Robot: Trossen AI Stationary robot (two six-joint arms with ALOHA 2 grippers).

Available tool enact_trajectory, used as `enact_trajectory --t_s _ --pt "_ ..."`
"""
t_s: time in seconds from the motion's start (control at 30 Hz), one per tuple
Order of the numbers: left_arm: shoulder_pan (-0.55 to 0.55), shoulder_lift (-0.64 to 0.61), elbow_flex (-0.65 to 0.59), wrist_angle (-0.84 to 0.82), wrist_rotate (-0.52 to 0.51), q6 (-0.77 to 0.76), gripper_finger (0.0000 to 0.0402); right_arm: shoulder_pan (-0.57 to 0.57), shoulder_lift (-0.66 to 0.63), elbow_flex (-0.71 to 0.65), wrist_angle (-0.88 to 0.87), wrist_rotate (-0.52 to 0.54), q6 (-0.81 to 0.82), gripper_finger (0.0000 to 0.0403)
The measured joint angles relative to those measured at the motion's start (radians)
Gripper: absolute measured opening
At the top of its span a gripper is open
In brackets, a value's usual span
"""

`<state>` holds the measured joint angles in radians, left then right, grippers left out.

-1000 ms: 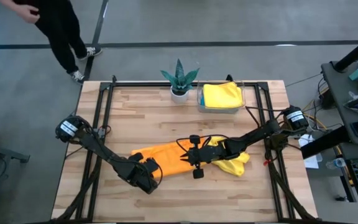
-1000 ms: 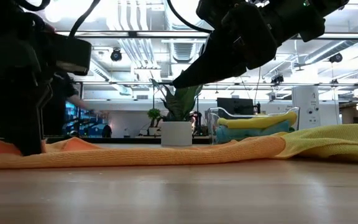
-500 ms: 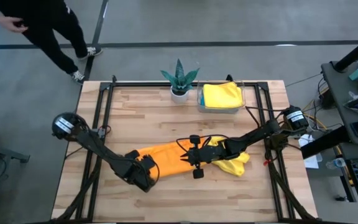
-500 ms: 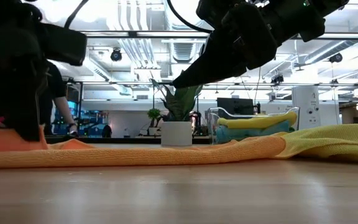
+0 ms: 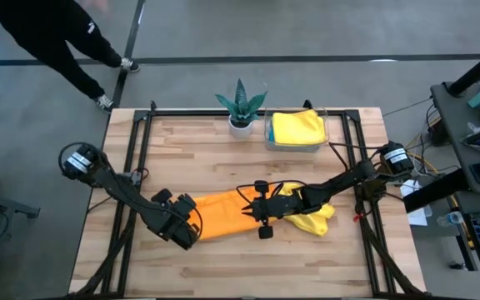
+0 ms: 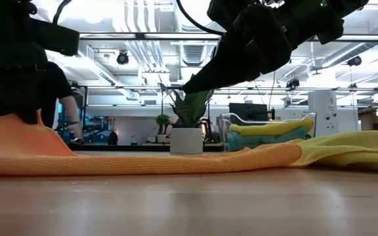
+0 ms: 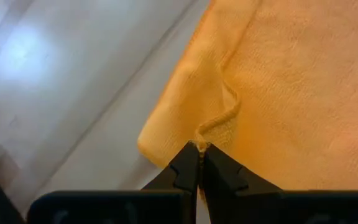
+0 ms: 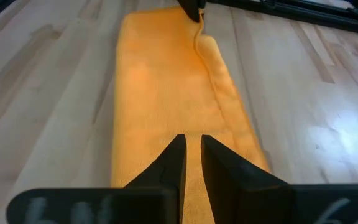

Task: Fold microfiber towels
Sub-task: Fold the orange microfiber towel

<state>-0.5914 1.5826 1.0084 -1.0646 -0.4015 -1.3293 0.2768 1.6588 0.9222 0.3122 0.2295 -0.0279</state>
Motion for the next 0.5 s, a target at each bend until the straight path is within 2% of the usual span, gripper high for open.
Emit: enact_trajectory --t_s 0.17,0.4,0.5 --pt "-0.009 0.000 0.003 -0.002 0.003 0.003 0.0001 -0.007 0.000 0.000 -0.044 0.008 0.012 0.0043" --pt "-0.077 -0.012 0.033 -0.001 0.019 0.004 0.0001 -0.078 0.000 -0.001 -0.209 0.005 0.047 0.0043" --pt "-0.099 -0.027 0.042 -0.001 0.009 0.005 0.0001 -0.121 0.000 -0.001 -0.224 -0.052 0.041 0.0047"
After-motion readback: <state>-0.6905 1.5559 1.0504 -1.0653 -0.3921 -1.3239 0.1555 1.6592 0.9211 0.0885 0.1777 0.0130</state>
